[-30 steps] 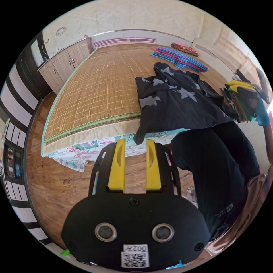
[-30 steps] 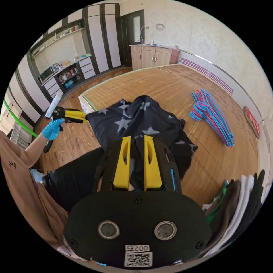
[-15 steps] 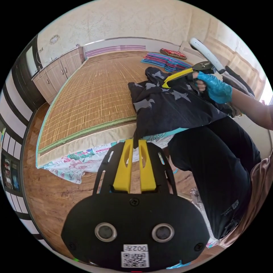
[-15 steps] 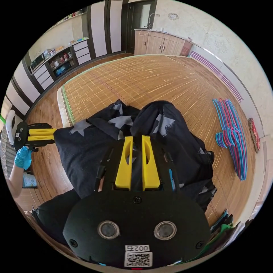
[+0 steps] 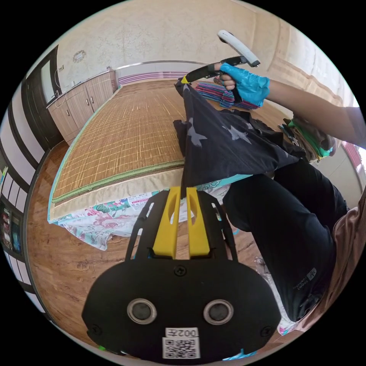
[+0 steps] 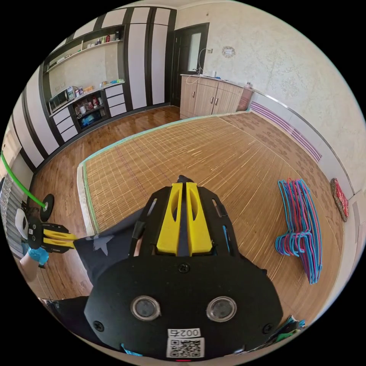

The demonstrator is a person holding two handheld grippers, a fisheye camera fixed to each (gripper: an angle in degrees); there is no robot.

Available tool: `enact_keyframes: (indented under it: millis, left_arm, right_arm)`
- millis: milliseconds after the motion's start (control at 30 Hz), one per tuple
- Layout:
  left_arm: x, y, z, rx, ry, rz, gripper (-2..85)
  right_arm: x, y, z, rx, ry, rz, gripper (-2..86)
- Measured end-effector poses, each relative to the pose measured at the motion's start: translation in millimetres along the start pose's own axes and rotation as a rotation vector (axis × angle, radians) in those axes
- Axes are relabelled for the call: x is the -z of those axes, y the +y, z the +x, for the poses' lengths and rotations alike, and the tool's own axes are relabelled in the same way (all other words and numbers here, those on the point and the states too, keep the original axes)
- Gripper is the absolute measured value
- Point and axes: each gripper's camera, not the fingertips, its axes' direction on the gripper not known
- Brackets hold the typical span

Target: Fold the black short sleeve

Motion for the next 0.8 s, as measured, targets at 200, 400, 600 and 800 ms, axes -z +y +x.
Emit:
enact_keyframes:
  millis: [200, 400, 600, 800]
  left_arm:
    - [0.7, 7.4, 1.5, 0.008, -0.011, 0.005, -0.4]
    - [-4.3, 12.6, 1.0, 0.003, 0.024, -0.043, -0.8]
    - [2.2, 12.1, 3.1, 0.001, 0.058, -0.053, 1.5]
    - [-0.3, 2.1, 13.1, -0.012, 0.067, -0.062, 3.9]
  right_arm:
    - [-56.6, -30.5, -9.1, 0.022, -0.005, -0.104, 0.2]
    - [-98.0, -37.4, -9.6, 0.026, -0.115, -0.245, 5.4]
    - [-65.3, -40.9, 8.4, 0.078, -0.228, -0.186, 10.0]
    - [-15.9, -24.8, 36.3, 0.074, -0.206, -0.122, 9.7]
